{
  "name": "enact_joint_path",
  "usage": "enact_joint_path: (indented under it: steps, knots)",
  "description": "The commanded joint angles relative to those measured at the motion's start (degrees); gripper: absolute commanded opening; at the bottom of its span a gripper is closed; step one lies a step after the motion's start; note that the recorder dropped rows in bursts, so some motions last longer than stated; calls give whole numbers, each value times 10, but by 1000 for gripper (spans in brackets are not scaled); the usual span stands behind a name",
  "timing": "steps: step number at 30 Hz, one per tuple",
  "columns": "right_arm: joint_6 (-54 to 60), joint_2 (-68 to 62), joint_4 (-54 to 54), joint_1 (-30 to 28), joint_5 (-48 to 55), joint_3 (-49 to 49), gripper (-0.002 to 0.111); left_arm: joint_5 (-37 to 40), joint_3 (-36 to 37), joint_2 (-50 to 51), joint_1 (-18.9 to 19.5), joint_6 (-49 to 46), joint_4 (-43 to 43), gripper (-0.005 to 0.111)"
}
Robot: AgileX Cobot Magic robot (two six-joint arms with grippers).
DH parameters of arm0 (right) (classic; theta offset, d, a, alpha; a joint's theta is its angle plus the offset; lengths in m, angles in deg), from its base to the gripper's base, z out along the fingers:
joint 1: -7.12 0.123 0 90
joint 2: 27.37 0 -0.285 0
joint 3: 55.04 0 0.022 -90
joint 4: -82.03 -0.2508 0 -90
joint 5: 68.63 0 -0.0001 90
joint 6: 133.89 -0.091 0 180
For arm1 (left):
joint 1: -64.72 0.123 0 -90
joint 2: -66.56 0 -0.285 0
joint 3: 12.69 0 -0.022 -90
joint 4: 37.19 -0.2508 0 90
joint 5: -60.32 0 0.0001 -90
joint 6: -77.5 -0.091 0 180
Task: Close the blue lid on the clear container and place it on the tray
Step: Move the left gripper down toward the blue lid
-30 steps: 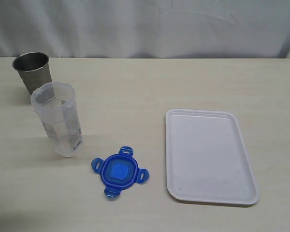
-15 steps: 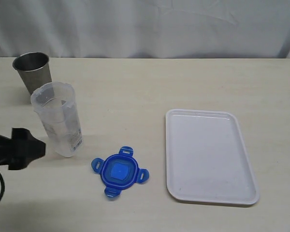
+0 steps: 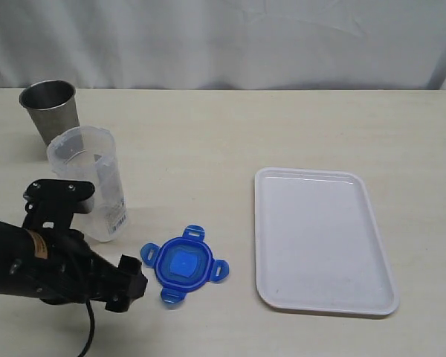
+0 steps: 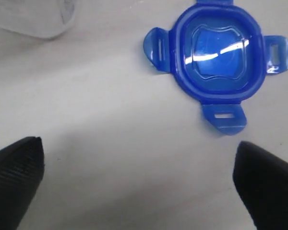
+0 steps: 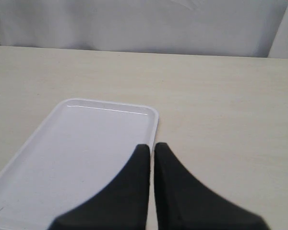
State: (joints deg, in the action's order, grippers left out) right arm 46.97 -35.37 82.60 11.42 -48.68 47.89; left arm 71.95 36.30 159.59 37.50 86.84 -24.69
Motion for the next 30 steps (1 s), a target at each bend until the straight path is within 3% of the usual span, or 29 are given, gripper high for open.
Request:
enact_joint_path:
  steps: [1,7,11,30]
  knots:
    - [-1,2,1,-1,-2,-1,4,-24,1,39,-5,26,3,100]
    - [-1,2,1,-1,-2,-1,4,-49,1,46,-20,-25,1,57]
    - [-1,2,1,-1,-2,-1,4,-61,1,46,-37,-33,1,59]
    - [-1,2,1,-1,-2,-1,4,-100,1,46,-42,-17,16,59]
